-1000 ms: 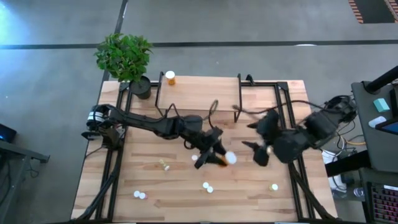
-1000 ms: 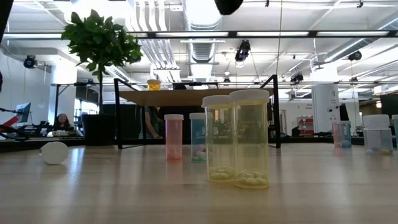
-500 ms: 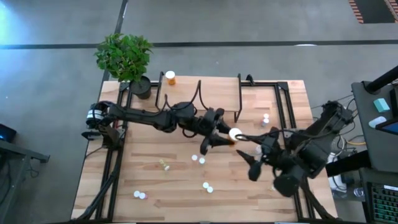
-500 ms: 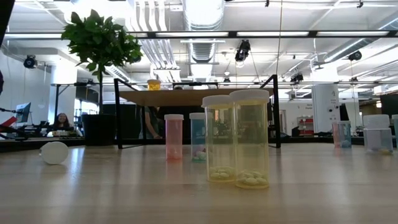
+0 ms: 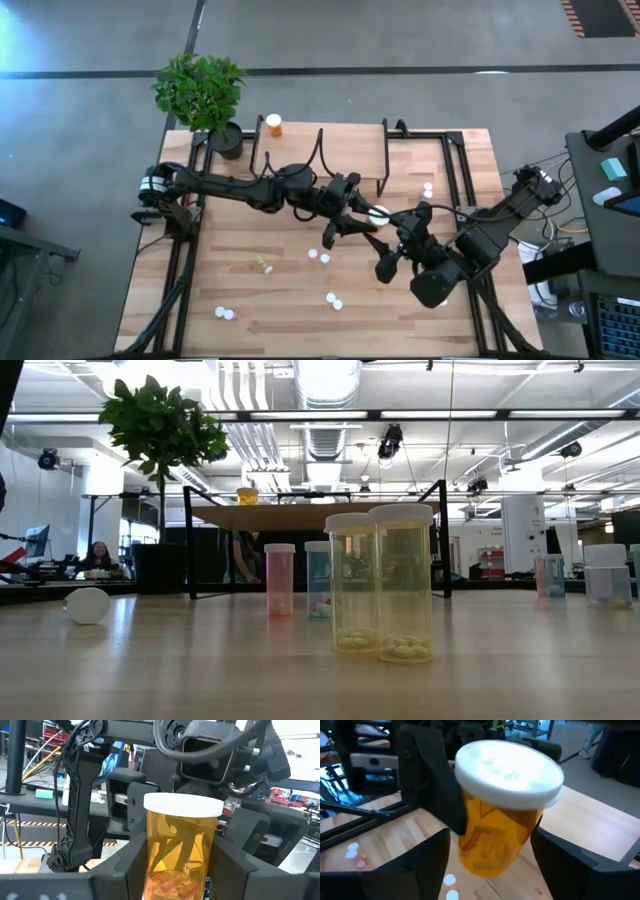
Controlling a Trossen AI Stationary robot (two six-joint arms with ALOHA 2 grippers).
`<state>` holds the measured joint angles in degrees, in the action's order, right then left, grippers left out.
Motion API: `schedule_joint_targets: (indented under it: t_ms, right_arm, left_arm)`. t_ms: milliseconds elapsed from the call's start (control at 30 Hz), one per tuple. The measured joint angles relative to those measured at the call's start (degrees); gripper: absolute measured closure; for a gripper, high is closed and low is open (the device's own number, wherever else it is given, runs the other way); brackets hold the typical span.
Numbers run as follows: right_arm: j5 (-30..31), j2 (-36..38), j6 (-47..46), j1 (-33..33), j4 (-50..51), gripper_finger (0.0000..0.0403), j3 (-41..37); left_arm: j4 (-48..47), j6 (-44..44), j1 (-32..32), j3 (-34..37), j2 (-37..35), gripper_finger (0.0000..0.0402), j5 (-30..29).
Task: Pick and place medicine bottles onto shelf by color
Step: Put the orange pill bottle on the shelf
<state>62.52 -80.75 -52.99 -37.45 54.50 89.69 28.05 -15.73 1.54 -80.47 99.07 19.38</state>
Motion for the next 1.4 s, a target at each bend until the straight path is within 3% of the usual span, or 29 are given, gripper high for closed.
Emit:
schedule_joint_targets:
  t_ms: [167,367,667,833,1000,1400]
  right_arm:
    - [-0.1,0.5,0.0,0.0,-0.1,0.0195,0.0]
    - [-0.4,1.0,0.5,0.0,0.5,0.0238,0.0]
    - [-1.1,1.2,4.0,0.0,1.4,0.0232,0.0]
    - [-1.7,1.2,3.6,0.0,3.9,0.0232,-0.2]
    - [-2.5,0.8,6.3,0.7,4.0,0.0232,-0.7]
    - [-8.3,0.4,8.9,6.8,10.2,0.0232,-2.7]
  left_arm:
    - [0.0,-1.3,0.0,0.1,0.0,0.0241,0.0]
    - [0.0,-1.7,0.0,0.1,0.0,0.0201,0.0]
    - [-0.9,-0.6,-0.2,-0.2,-0.6,0.0136,-0.4]
    - [-10.9,8.2,-1.0,-0.2,-4.3,0.0115,-1.1]
    - [-17.5,12.0,-1.1,-0.6,-6.6,0.0105,-9.0]
    - [-22.6,16.1,-1.1,-0.6,-6.5,0.0104,-9.5]
